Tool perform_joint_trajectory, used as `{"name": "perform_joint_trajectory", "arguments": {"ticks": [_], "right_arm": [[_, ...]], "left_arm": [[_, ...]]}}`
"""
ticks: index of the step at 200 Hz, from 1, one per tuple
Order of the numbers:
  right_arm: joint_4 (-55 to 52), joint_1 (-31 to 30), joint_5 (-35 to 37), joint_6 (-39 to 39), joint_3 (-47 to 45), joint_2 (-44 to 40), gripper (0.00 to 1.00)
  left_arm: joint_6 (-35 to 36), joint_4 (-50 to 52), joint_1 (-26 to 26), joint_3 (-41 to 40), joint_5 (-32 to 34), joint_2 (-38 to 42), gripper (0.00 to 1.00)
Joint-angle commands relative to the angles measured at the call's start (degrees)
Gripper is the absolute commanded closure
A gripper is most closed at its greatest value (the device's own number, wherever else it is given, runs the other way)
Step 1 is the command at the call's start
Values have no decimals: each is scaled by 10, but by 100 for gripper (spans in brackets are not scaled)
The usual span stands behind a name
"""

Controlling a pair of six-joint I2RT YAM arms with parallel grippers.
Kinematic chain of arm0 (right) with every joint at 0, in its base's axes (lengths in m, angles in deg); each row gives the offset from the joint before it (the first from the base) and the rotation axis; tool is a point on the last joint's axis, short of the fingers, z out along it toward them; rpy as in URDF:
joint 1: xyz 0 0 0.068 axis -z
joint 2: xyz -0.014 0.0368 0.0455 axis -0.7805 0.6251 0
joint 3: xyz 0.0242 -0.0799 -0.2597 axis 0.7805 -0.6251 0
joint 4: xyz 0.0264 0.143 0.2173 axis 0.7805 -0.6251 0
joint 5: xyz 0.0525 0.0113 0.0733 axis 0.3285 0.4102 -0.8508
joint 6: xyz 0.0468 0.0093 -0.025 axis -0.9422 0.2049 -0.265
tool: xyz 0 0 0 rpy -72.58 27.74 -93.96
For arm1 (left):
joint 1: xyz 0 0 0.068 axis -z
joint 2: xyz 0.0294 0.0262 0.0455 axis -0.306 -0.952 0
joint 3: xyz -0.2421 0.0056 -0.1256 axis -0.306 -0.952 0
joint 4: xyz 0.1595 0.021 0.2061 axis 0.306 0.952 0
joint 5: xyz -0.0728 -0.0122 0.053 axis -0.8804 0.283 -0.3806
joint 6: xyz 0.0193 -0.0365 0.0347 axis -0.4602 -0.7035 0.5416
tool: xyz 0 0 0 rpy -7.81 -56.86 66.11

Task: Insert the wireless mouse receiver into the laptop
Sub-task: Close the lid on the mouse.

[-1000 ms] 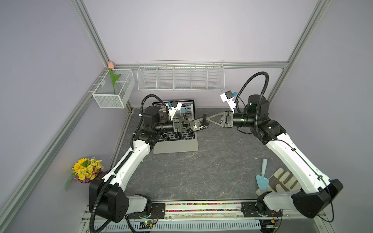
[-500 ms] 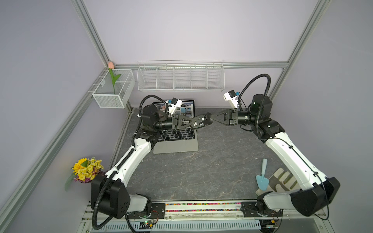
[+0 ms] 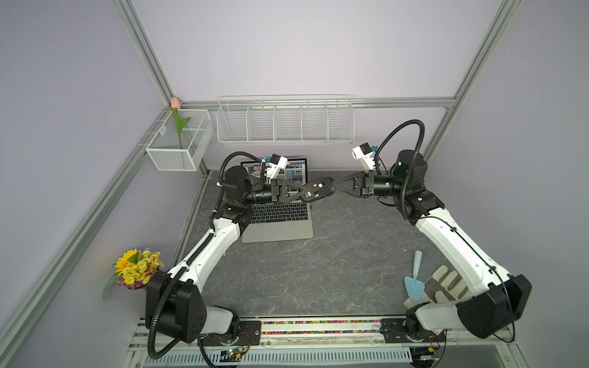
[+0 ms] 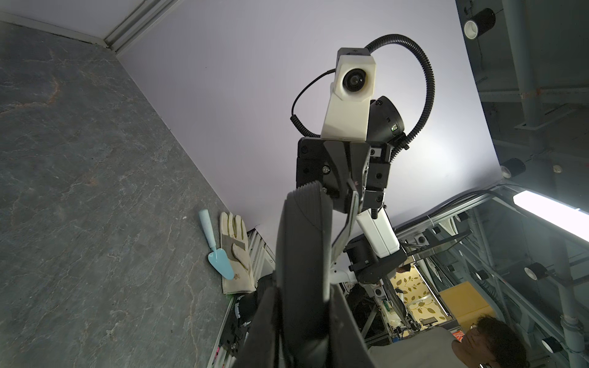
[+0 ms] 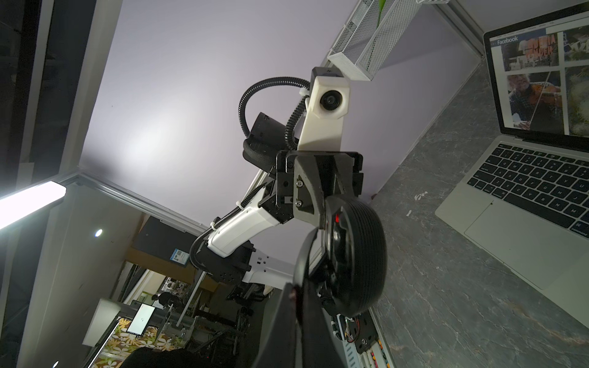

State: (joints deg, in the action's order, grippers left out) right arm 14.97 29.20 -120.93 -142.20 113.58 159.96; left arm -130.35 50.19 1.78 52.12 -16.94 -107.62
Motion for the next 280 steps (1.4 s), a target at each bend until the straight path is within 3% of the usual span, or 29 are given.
{"name": "perform_joint_trajectory", "arguments": {"ticks": [1,18,78,280], "right_arm": [[-9,8,15,8,17,13,93],[-49,10,13,44,27,17,93],[-132,13,28,118,38,33,93],[-224,-8,86,198,62,61,93]], "left_arm": [[-4,-17,1,3,-34,13,100],[26,7,1,8,-37,14,100],[27,8,3,13,-45,15,100],[33,13,22,13,-48,8,100]]}}
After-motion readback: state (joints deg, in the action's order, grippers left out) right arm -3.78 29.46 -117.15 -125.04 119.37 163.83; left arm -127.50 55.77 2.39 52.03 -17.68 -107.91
